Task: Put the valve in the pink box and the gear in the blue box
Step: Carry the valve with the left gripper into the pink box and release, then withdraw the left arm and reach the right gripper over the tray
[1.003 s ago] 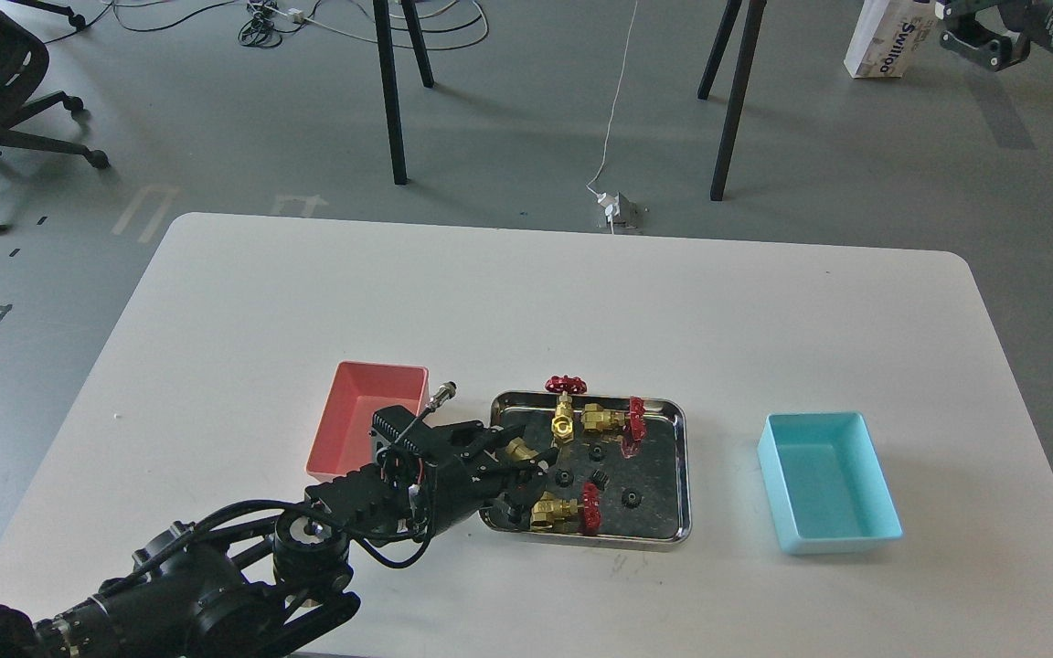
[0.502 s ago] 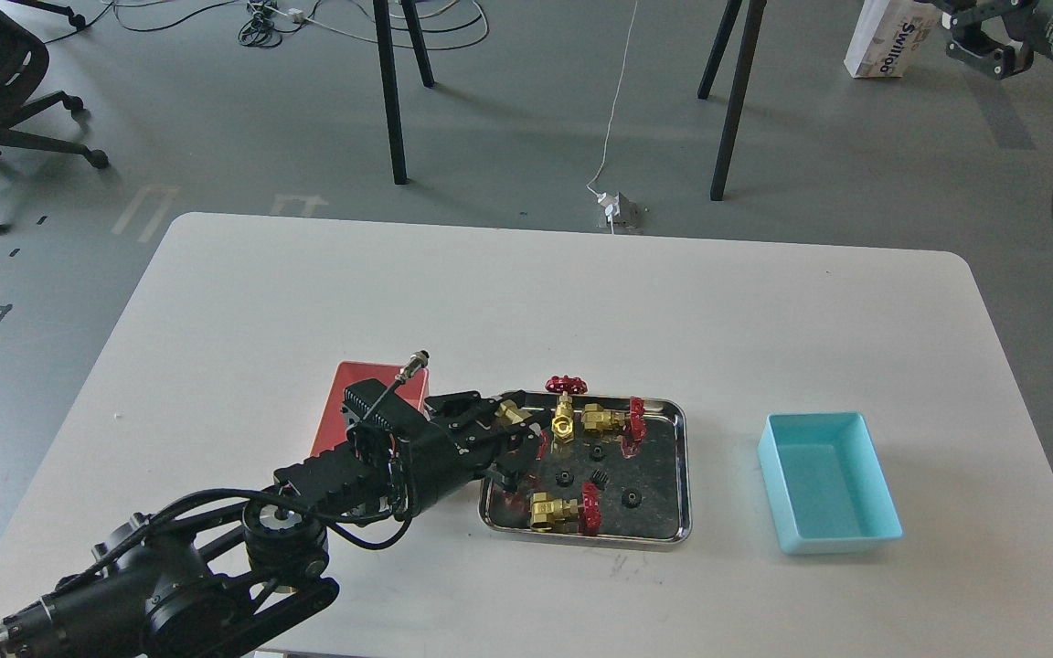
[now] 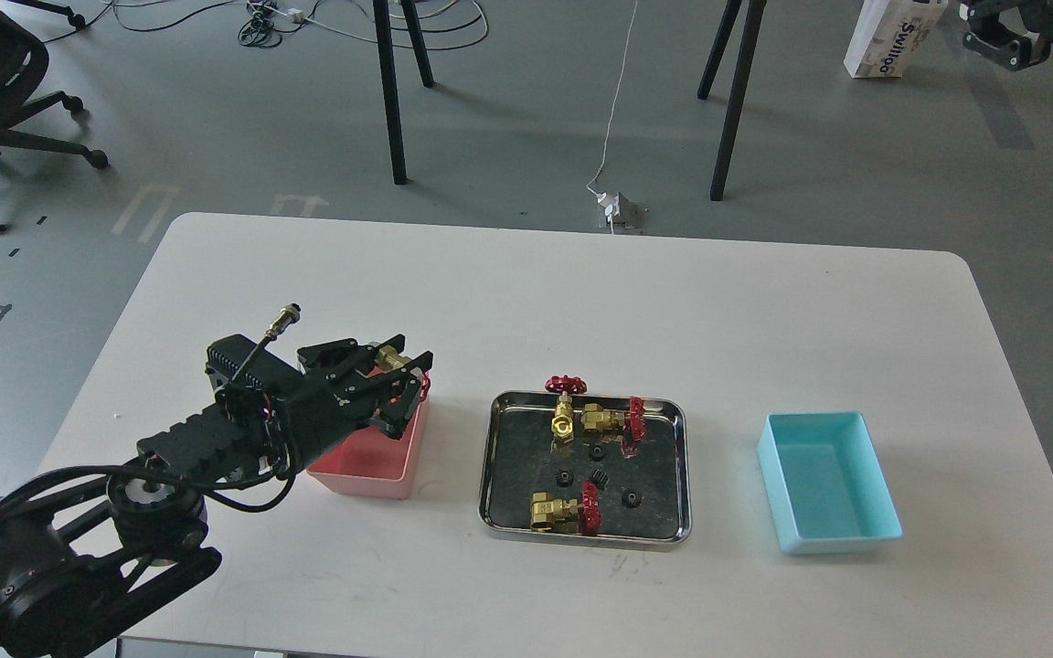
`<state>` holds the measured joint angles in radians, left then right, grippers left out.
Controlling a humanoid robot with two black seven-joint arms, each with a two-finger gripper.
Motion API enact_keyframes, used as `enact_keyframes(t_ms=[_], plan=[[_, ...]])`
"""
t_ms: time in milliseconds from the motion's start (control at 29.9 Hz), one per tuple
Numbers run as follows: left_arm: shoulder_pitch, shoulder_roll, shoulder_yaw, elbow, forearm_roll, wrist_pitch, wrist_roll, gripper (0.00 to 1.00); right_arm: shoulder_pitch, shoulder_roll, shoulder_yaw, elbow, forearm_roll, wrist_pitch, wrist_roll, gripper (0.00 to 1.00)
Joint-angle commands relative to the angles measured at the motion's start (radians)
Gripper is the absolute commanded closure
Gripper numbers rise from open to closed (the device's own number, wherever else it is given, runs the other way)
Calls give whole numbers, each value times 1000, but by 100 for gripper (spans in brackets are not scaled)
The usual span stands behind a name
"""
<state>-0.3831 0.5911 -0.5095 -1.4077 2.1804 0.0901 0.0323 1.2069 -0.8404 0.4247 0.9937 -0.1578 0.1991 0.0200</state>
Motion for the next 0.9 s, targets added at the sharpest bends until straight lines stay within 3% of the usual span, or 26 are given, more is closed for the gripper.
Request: enact_keyframes(t_ms=[0,167,301,468,535,635,736,870], plan=[[1,1,6,47,1,0,0,93,-1,1,0,0,-2,-4,0,1],[13,-8,14,113,1,22,-11,91,0,1,3,0,-2,-9,0,1],[24,-16,11,150,1,31,-11,82,3,12,5,2,-11,-9,1,1],[47,-42,0,164,-4,31,-11,52,10,14,8,6,-14,-1,1,1],[49,-59,-1,164,-5,31,-9,25,5,15,0,6,-16,0,1,1],[50,-69,-26,164,-27,33,-3,18,-4,20,-6,5,-25,0,1,1],[50,-70,-79,162,-128,30,-2,3,-6,43,-9,16,-55,3,0,1],[-37,-63,-144,154,-374,17,-3,1,-9,44,-12,57,-162,17,0,1]])
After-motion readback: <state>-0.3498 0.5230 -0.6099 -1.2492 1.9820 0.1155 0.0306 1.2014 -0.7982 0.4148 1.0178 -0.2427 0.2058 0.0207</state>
